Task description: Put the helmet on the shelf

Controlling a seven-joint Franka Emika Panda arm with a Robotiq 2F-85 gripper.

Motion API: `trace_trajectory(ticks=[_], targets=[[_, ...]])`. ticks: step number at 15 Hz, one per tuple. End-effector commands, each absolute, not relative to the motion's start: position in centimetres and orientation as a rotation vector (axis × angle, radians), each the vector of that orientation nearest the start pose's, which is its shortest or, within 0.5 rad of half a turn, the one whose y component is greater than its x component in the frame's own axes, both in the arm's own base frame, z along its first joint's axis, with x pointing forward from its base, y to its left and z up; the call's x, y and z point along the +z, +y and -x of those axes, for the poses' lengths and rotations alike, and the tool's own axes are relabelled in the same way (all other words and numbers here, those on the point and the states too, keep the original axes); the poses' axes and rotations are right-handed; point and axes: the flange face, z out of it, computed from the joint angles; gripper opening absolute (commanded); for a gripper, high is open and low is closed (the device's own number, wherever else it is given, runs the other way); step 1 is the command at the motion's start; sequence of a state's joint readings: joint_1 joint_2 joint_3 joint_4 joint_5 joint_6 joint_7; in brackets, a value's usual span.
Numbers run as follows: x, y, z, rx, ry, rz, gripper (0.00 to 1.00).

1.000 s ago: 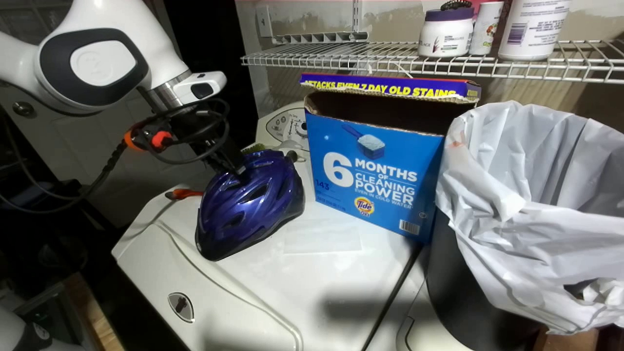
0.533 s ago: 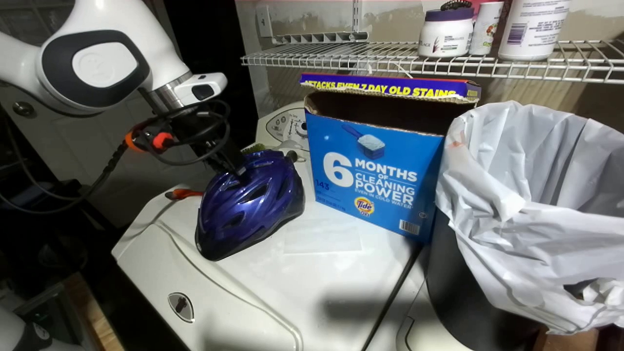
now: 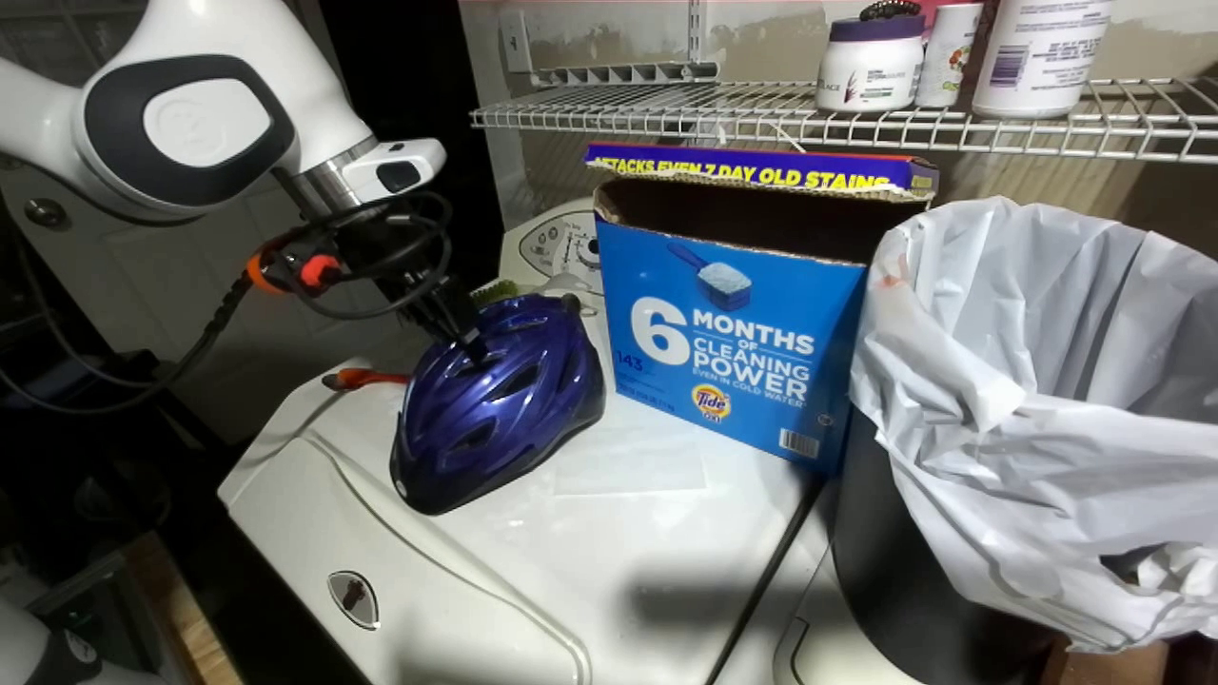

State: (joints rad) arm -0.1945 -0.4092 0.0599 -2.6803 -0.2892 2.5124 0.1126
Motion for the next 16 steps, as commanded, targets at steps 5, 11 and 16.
trace_trajectory(ticks=[5, 11, 16], targets=[[39.3, -5.9, -41.3, -0.387, 0.095, 3.349, 0.25], [40.7, -5.6, -41.0, -0.433, 0.112, 3.345, 0.24], [41.9, -4.6, -40.6, -0.517, 0.081, 3.349, 0.24]])
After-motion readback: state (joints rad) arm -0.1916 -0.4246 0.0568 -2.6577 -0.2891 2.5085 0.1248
